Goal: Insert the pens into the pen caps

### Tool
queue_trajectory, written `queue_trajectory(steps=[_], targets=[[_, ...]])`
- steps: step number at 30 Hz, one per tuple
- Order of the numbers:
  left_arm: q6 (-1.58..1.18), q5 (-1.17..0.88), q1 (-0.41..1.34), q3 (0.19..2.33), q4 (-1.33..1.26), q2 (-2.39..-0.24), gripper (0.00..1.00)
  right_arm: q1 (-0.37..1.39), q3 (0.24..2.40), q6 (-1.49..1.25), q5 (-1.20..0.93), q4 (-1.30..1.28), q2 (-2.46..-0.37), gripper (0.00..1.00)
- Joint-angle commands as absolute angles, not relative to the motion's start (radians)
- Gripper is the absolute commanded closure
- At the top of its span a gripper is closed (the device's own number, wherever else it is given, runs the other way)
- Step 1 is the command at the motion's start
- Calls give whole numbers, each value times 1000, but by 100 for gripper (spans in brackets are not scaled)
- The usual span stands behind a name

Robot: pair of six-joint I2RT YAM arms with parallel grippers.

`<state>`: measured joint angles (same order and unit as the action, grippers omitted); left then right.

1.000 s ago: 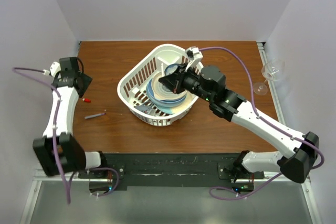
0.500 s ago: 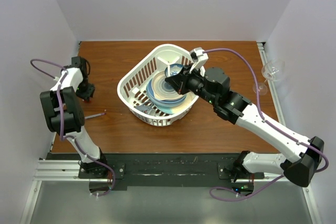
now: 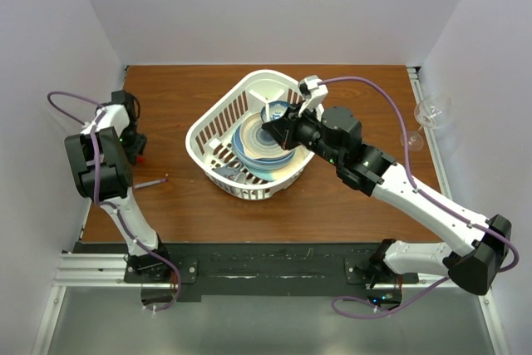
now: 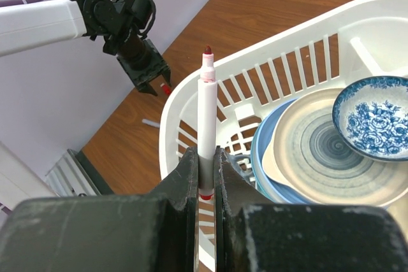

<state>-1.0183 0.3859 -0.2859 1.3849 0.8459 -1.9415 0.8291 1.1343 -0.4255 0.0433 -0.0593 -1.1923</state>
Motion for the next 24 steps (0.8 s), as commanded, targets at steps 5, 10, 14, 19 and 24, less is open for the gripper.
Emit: queue_trajectory(steps=[5,10,14,19,24], targets=[[-1014,433,-302,1440,834,-1994,52,827,1166,-393,80,-29,-1221,100],[-1020,449,-302,1424,834,-2003,58,825,1163,-391,86,-32,-1220,100],[-1020,454,-301,1407,824,-2000,69,827,1164,-394,84,-43,-1213,100],[-988,407,-302,1356,776,-1974,94,827,1167,-396,84,-67,-1200,100],[-895,327,-298,1338,740,-1834,100,827,1170,-403,14,-117,-1195,100]])
